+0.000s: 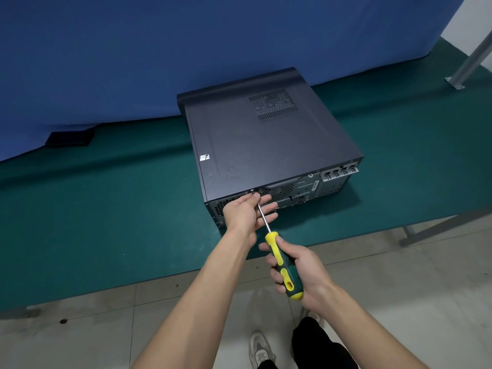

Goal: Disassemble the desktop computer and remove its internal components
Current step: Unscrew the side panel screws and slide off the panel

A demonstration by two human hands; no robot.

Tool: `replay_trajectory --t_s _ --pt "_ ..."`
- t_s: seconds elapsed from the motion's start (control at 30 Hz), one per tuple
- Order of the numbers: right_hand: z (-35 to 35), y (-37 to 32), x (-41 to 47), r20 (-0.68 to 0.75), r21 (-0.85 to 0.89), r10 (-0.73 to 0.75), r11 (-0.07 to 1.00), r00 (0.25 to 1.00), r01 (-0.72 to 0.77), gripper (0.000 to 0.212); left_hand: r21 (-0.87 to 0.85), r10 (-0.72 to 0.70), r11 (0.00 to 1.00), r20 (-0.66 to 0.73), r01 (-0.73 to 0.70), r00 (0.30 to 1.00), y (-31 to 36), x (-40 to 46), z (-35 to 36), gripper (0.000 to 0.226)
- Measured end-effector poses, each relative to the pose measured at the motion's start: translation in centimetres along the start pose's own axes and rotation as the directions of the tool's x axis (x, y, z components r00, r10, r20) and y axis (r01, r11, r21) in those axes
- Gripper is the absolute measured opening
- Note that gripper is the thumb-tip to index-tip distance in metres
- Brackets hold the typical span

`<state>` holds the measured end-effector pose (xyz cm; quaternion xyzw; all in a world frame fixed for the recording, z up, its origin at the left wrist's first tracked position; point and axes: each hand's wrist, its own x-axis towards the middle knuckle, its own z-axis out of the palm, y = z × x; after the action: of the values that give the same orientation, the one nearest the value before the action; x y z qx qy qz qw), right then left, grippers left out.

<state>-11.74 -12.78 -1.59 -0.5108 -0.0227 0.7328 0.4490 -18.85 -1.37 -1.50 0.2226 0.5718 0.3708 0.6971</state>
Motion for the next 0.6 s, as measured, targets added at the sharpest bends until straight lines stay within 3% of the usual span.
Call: replay_trajectory --t_s 0.1,0.13,0.17,0.2,0.23,0.27,0.3,0.33,0.37,0.43,0.5,0.53,0.6 --pt "0.3 0.1 0.2 0.024 0.111 0.056 0.992 0.998 -0.059 0.034 0.043 0.031 0.999 -0.011 -0.03 0.999 -0.1 0.0 0.1 0.009" --pt "0.6 0.3 0.3 -0.062 0.003 -0.006 1.0 0.998 0.006 0.034 0.063 0.043 0.997 -0.008 -0.042 0.999 -0.2 -0.1 0.2 0.011" --pt "1.0 0.5 0.3 -0.173 -0.217 -0.129 0.972 0.976 0.09 0.033 0.09 0.052 0.995 -0.001 -0.052 0.999 -0.3 -0.1 0.3 0.013" --pt "1.4 0.8 0.4 -0.263 -0.496 -0.295 0.858 0.919 0.133 0.033 0.124 0.058 0.991 0.005 -0.058 0.998 -0.4 -0.2 0.4 0.014" --pt "1.6 1.2 0.4 -0.299 -0.744 -0.461 0.661 0.836 0.098 0.031 0.169 0.061 0.984 0.004 -0.061 0.998 -0.5 -0.3 0.4 0.014" --pt "1.7 1.7 0.4 -0.284 -0.886 -0.58 0.463 0.764 0.022 0.027 0.224 0.062 0.973 -0.004 -0.06 0.998 -0.5 -0.4 0.3 0.013" --pt "1.8 2.0 0.3 -0.261 -0.937 -0.642 0.348 0.721 -0.03 0.025 0.273 0.065 0.96 -0.012 -0.059 0.998 -0.6 -0.4 0.3 0.012" --pt "1.9 2.0 0.2 -0.252 -0.943 -0.653 0.33 0.714 -0.03 0.024 0.299 0.066 0.952 -0.014 -0.059 0.998 -0.6 -0.5 0.3 0.012" --pt "1.8 1.7 0.4 -0.244 -0.925 -0.615 0.38 0.75 0.011 0.024 0.292 0.062 0.955 -0.01 -0.056 0.998 -0.7 -0.5 0.3 0.013" --pt "1.4 0.4 0.6 -0.217 -0.788 -0.449 0.604 0.866 0.116 0.03 0.21 0.042 0.977 -0.002 -0.041 0.999 -0.6 -0.6 0.6 0.013" --pt "1.0 -1.1 0.2 -0.15 -0.592 -0.221 0.801 0.964 0.091 0.032 0.117 0.021 0.993 0.029 -0.024 0.999 -0.6 -0.7 0.6 0.018" --pt "0.8 -1.6 -0.1 -0.103 -0.527 -0.133 0.848 0.986 0.059 0.032 0.066 0.009 0.998 0.068 -0.014 0.998 -0.6 -0.8 0.5 0.021" --pt "0.5 -1.8 -0.2 -0.049 -0.502 -0.113 0.862 0.992 0.074 0.026 -0.028 -0.027 0.999 0.154 0.031 0.988 -0.5 -0.8 0.1 0.026"
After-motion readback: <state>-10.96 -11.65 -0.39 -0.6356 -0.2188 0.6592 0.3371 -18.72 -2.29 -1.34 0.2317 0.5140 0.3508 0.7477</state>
